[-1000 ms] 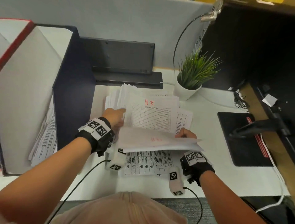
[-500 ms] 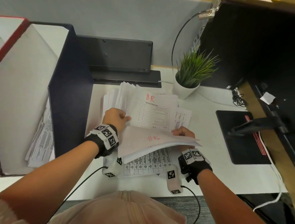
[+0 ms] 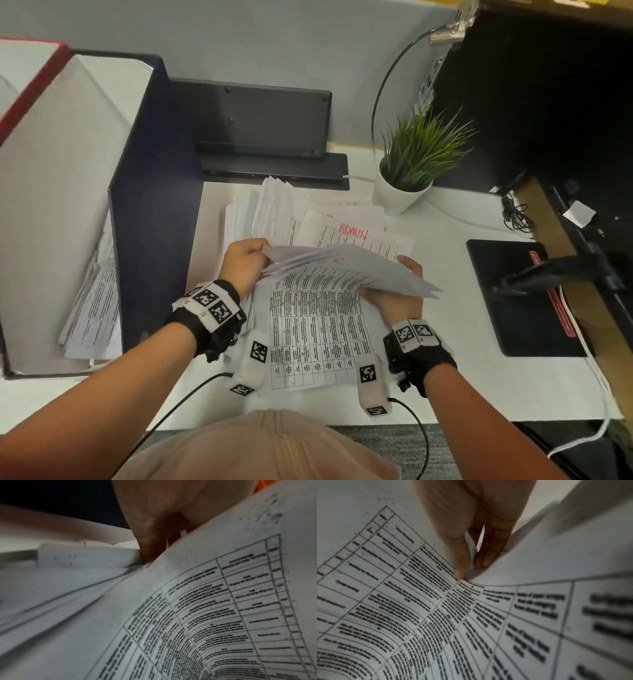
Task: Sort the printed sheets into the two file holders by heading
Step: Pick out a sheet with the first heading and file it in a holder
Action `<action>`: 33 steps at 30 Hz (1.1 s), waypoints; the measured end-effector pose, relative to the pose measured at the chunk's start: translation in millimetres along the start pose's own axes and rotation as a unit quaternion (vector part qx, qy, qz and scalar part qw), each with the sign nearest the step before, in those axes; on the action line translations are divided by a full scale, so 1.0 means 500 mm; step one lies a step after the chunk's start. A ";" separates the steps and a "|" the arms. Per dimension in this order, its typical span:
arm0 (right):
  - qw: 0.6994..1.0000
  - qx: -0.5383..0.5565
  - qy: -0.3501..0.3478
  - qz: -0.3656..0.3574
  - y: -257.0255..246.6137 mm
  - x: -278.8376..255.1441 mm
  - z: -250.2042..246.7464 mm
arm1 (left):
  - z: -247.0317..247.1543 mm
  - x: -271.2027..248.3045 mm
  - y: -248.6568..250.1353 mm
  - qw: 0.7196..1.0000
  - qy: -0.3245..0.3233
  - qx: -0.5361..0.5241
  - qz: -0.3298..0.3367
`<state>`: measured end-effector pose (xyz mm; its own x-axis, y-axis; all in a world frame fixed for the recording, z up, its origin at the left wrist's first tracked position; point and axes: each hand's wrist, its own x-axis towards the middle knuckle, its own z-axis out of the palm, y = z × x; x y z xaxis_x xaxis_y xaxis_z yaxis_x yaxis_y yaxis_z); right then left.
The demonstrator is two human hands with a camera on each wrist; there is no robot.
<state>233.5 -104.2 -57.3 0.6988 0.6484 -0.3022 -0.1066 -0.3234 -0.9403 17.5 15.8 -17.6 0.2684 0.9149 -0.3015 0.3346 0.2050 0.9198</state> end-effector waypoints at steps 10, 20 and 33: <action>0.992 -0.118 -0.033 0.027 0.026 0.002 -0.005 | -0.008 -0.006 0.004 0.999 -0.016 0.023 0.042; 0.997 -0.071 0.019 -0.026 0.024 -0.012 -0.004 | -0.013 -0.007 0.000 0.997 -0.043 0.009 0.058; 0.979 0.064 0.055 -0.187 -0.163 -0.058 0.021 | 0.009 -0.041 0.096 0.986 -0.039 -0.009 0.161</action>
<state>214.7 -89.5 26.6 0.7774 0.6241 0.0785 0.0877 0.0160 -0.9960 32.1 5.6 31.7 0.4265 0.9044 -0.0110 0.2051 -0.0848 0.9751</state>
